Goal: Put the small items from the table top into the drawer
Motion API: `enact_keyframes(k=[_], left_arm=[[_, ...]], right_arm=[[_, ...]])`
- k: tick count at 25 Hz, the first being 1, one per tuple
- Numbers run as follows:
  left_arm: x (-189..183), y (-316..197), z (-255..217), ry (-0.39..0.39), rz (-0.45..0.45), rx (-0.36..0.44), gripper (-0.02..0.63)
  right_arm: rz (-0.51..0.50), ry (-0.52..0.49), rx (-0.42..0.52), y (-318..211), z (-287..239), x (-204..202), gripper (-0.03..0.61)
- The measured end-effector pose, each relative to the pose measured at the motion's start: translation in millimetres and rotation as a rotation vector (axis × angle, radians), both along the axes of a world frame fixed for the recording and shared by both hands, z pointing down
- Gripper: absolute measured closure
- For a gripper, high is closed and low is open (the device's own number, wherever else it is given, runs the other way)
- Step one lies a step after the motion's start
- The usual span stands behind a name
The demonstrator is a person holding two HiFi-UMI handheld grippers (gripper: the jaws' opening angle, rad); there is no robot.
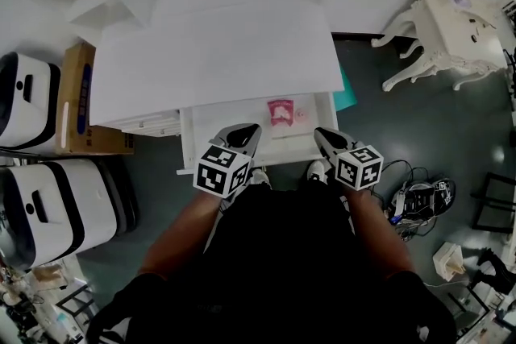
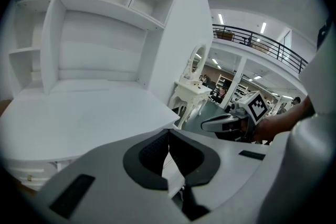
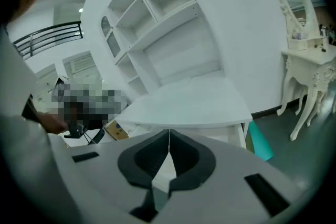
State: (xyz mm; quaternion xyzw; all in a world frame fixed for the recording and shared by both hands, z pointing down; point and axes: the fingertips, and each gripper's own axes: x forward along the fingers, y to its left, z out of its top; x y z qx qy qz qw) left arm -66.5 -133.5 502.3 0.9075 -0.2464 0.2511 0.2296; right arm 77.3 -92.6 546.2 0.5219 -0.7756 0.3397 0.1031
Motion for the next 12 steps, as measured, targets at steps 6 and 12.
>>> enact_keyframes(k=[6,12], left_arm=[[3,2,-11,0.015,-0.025,0.024,0.603],[11,20,-13,0.002,-0.087,0.018,0.603]], right_arm=[[0.026,-0.003,0.040,-1,-15,10,0.548],[0.012,-0.016,0.107,0,-36,27,0.548]])
